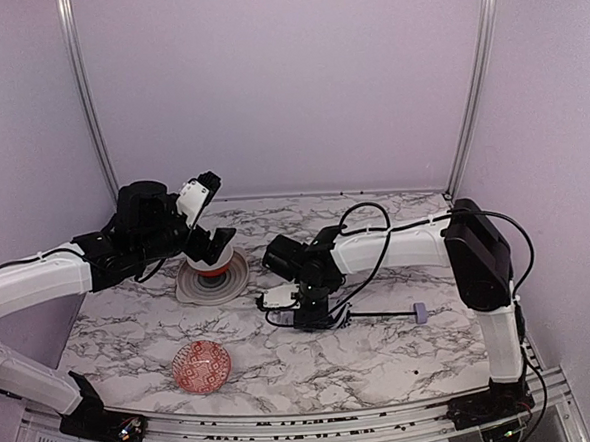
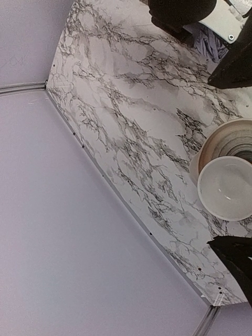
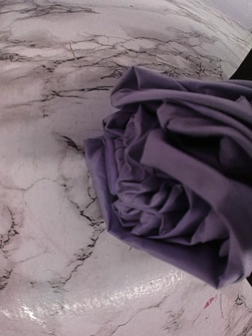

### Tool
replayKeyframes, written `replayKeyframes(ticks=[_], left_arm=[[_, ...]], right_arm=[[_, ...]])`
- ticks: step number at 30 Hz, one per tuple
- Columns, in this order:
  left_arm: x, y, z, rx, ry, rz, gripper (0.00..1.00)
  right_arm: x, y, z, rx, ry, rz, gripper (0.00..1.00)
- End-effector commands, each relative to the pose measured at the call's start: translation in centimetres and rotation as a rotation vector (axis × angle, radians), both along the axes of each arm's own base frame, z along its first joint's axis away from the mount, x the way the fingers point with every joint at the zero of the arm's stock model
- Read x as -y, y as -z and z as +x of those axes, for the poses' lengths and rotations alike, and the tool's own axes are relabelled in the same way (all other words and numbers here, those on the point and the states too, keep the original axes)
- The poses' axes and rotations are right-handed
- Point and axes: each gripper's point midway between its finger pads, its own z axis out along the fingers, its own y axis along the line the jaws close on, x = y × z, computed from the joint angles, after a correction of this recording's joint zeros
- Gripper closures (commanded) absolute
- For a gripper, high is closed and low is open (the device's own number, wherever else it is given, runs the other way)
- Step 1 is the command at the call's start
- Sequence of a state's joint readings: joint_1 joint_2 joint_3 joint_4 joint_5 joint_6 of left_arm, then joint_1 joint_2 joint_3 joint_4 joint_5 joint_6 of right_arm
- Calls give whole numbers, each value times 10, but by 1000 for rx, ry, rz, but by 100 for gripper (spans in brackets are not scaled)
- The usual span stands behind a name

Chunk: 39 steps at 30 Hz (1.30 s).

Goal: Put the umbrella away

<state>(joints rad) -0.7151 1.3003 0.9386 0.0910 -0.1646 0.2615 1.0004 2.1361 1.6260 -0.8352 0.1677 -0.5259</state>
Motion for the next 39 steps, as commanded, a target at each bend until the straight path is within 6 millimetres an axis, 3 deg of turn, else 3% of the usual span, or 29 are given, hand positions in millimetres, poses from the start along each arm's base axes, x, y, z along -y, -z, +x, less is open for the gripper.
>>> replayKeyframes(ticks=[1, 3, 7, 11, 14, 17, 19, 22, 25, 28, 34, 39], left_arm=[[0, -38, -6, 113, 30, -62, 2], [0, -36, -8, 112, 35, -61, 2], [1, -37, -9, 113, 46, -69, 2], [-4, -41, -10, 132, 29, -74, 1], [-8, -44, -10, 149, 13, -74, 1], [-13, -48, -8, 162, -16, -84, 1], [-18, -50, -6, 176, -49, -93, 1], [-27, -54, -5, 203, -92, -101, 1], [-34, -58, -3, 221, -134, -110, 1], [-37, -59, -2, 219, -150, -131, 1], [-36, -57, -1, 212, -152, -143, 1], [-41, -60, 2, 212, -196, -187, 1]], right_arm=[[1, -3, -2, 12, 4, -33, 41], [0, -5, -1, 19, 5, -29, 56], [-5, -16, 3, 39, 11, -8, 66], [-23, -54, 12, 93, 18, 115, 79], [-42, -105, 26, 184, 37, 279, 82], [-57, -178, 41, 286, 60, 527, 89], [-56, -231, 52, 347, 75, 719, 93], [-42, -308, 54, 411, 61, 1031, 93], [-8, -359, 59, 452, 69, 1293, 95], [20, -390, 58, 512, 65, 1490, 100], [51, -414, 70, 684, 170, 1674, 100], [57, -450, 81, 763, 202, 1764, 100]])
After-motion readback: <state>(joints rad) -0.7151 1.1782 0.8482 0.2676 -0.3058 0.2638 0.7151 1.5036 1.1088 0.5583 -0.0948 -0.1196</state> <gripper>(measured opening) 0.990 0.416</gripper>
